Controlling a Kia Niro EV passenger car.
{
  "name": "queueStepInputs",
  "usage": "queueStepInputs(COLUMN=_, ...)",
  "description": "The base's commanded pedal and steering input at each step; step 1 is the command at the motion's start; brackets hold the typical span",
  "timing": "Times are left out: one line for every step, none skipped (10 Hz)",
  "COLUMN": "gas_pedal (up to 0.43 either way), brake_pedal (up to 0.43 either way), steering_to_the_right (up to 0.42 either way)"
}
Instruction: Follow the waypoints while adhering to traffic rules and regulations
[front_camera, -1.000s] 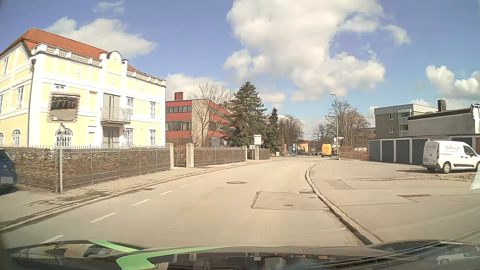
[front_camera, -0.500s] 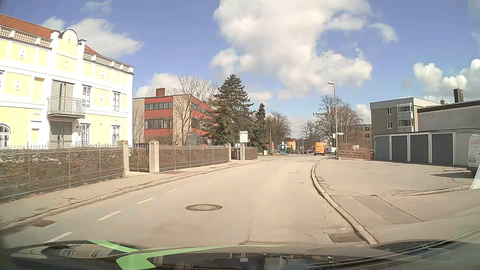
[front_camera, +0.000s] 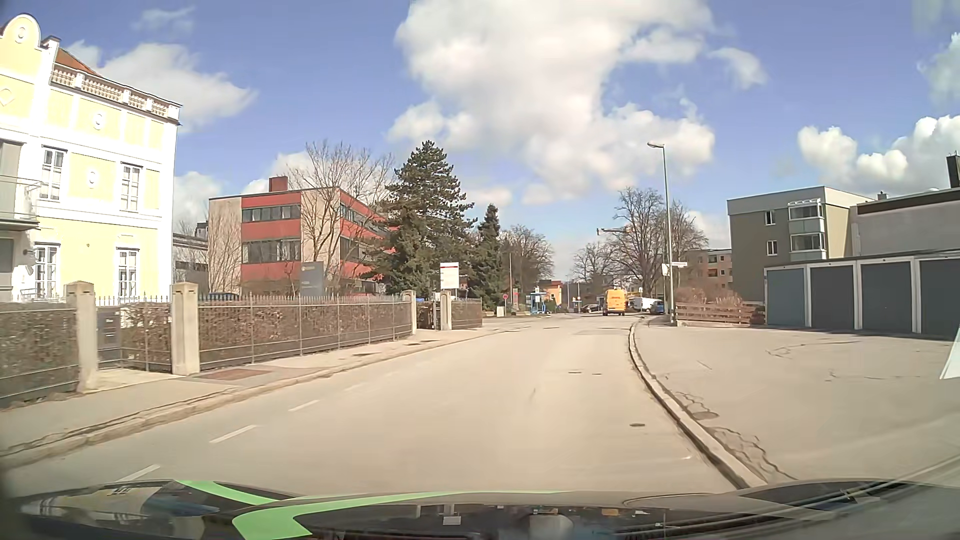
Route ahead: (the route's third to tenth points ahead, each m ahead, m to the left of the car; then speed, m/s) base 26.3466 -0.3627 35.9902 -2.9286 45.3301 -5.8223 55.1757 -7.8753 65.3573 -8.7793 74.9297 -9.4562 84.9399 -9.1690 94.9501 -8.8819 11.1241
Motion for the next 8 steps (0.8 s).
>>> queueStepInputs(gas_pedal=0.039, brake_pedal=0.0, steering_to_the_right=0.05)
queueStepInputs(gas_pedal=0.039, brake_pedal=0.0, steering_to_the_right=0.052)
queueStepInputs(gas_pedal=0.039, brake_pedal=0.0, steering_to_the_right=0.053)
queueStepInputs(gas_pedal=0.039, brake_pedal=0.0, steering_to_the_right=0.054)
queueStepInputs(gas_pedal=0.039, brake_pedal=0.0, steering_to_the_right=0.055)
queueStepInputs(gas_pedal=0.039, brake_pedal=0.0, steering_to_the_right=0.055)
queueStepInputs(gas_pedal=0.039, brake_pedal=0.0, steering_to_the_right=0.054)
queueStepInputs(gas_pedal=0.039, brake_pedal=0.0, steering_to_the_right=0.052)
